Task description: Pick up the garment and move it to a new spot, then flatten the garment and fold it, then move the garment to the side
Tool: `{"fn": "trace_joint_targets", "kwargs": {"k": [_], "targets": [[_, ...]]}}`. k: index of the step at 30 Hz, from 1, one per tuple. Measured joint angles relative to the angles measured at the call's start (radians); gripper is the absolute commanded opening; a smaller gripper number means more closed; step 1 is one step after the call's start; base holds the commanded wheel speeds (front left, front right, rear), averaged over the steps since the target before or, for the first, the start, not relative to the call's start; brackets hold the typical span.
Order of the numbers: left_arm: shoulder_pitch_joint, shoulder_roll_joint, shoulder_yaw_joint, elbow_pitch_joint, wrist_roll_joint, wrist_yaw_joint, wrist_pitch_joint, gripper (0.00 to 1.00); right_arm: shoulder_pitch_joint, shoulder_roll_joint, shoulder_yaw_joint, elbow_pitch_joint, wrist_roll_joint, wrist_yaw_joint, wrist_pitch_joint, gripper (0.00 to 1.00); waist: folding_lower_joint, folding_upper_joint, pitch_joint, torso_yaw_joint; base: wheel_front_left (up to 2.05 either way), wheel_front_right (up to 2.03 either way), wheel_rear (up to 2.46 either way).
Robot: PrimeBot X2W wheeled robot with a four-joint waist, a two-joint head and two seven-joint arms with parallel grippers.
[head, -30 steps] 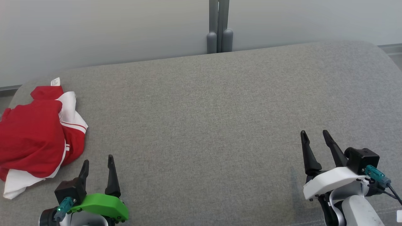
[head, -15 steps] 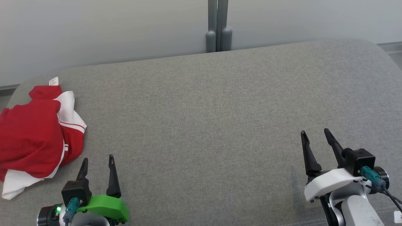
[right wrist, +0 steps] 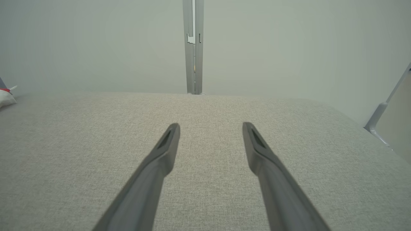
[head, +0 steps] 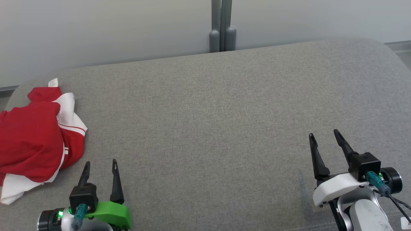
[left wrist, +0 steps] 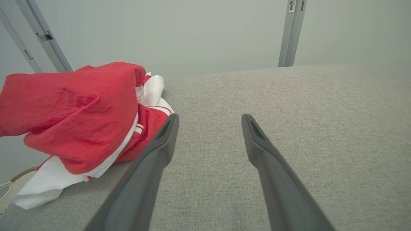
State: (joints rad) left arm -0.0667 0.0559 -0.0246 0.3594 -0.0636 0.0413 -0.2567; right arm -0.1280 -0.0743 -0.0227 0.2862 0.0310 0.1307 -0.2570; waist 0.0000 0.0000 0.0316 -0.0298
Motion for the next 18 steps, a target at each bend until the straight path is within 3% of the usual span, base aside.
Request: {"fn": "trace_joint_targets", "kwargs": {"k": [18], "targets": [[0.005,-0.004,0.004,0.002,0.022,-0.002,-0.007,1.00,0.000,0.005,-0.002,-0.007,-0.024,0.000,-0.006,1.00,0.0000,0.0000,0.005,0.006,0.00,0.00,0.00]]}}
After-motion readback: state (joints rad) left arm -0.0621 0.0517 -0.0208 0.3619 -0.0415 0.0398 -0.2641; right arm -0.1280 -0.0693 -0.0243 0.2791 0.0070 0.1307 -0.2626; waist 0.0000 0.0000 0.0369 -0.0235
